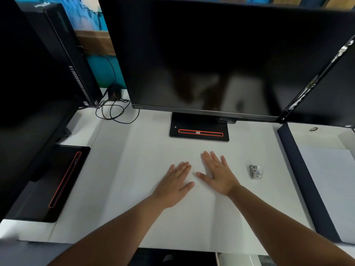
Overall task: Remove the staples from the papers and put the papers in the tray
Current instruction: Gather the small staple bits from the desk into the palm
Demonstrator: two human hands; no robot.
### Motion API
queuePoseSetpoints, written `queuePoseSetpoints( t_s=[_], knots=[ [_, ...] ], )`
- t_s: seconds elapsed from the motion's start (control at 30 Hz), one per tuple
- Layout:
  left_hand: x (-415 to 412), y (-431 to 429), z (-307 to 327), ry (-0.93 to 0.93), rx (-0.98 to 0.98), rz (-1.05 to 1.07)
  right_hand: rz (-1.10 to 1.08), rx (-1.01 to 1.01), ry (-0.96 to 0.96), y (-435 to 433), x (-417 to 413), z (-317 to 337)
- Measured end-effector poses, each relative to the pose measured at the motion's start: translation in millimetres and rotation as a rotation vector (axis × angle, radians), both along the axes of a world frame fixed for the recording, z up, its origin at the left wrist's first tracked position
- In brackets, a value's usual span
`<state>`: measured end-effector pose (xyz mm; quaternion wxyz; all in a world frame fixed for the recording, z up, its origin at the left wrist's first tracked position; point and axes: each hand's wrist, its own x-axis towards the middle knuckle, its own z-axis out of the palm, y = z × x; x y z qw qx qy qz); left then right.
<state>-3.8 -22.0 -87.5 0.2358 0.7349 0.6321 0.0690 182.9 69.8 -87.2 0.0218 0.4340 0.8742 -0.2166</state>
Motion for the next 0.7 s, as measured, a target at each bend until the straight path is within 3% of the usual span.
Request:
queuePoseSetpoints(
  t_s=[0.33,0.47,0.57,0.7],
  knots=[
    [-8.6,-3.1,1.0,0.004,-0.01,-0.019,0.215,0.087,-0.027,-51.5,8.1,-8.5],
    [-2.9,7.1,4.4,0.052,-0.067,-0.048,0.111,0.041,0.109,-49.0,19.6,-3.6],
    [3.4,16.3,8.3,0.088,-0.103,-0.09,0.021,0.095,0.028,-45.2,32.9,-3.3],
    [13.4,14.0,7.6,0.074,-0.114,-0.164,0.054,0.14,-0.075,-52.7,32.0,-6.2]
  ],
)
